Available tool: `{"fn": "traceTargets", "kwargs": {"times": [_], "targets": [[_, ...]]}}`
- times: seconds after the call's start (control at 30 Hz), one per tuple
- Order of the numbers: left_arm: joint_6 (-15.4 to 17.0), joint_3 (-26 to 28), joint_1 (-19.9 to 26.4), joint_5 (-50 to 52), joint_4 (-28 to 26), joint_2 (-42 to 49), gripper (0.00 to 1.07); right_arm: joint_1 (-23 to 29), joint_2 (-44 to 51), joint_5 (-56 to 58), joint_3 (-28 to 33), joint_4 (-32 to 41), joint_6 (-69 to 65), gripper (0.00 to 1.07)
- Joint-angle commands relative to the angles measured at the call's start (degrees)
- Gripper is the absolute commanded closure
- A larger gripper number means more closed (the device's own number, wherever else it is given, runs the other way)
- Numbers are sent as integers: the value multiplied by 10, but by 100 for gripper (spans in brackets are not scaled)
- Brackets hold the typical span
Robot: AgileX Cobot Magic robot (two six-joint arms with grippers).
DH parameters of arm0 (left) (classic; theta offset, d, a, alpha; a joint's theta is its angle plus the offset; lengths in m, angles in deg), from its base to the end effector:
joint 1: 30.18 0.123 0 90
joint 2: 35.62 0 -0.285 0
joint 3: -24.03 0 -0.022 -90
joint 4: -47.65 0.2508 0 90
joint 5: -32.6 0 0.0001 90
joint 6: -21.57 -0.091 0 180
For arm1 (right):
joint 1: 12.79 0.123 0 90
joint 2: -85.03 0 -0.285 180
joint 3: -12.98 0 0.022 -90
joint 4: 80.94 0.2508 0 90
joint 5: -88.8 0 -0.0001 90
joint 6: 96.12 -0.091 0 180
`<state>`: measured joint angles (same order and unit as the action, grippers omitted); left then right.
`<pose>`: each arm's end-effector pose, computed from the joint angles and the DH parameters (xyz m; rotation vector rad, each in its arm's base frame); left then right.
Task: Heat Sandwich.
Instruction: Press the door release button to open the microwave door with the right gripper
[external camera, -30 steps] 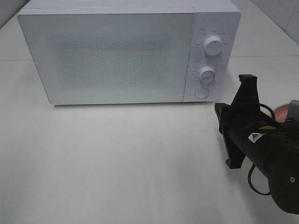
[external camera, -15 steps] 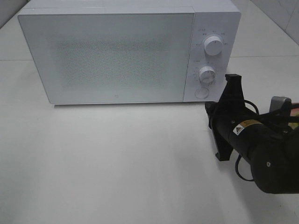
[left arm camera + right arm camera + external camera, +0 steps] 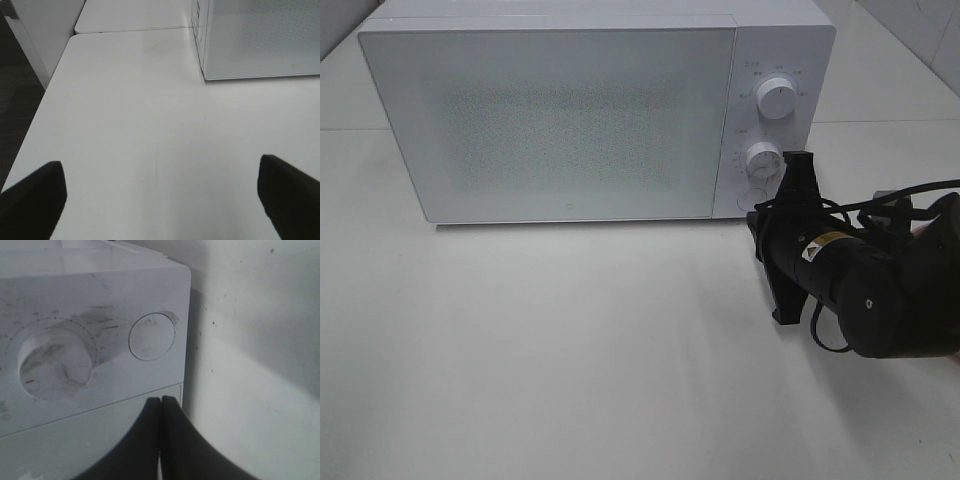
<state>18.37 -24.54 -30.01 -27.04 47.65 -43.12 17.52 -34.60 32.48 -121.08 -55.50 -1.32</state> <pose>-0.0048 0.0000 0.2789 0.0534 2.0190 0.0373 0.2784 0.1251 0.1014 1.4102 1.5694 1.1188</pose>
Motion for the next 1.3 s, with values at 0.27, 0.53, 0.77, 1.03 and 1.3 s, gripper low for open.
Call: {"fn": "traceTargets", "kwargs": {"times": [0.27, 0.53, 0.77, 1.03, 1.3], "targets": [[3, -1, 0, 1, -3, 16, 9, -42, -32, 33, -60, -41, 7, 107], [3, -1, 0, 1, -3, 16, 9, -69, -60, 48, -98, -52, 11, 107], [3, -1, 0, 1, -3, 16, 9, -72, -78, 57, -126, -53, 16, 107], [3, -1, 0, 1, -4, 16, 9, -75, -93, 36, -154, -32, 37, 107], [3, -1, 0, 1, -4, 16, 9, -75, -95, -58, -167, -9, 47, 107]]}}
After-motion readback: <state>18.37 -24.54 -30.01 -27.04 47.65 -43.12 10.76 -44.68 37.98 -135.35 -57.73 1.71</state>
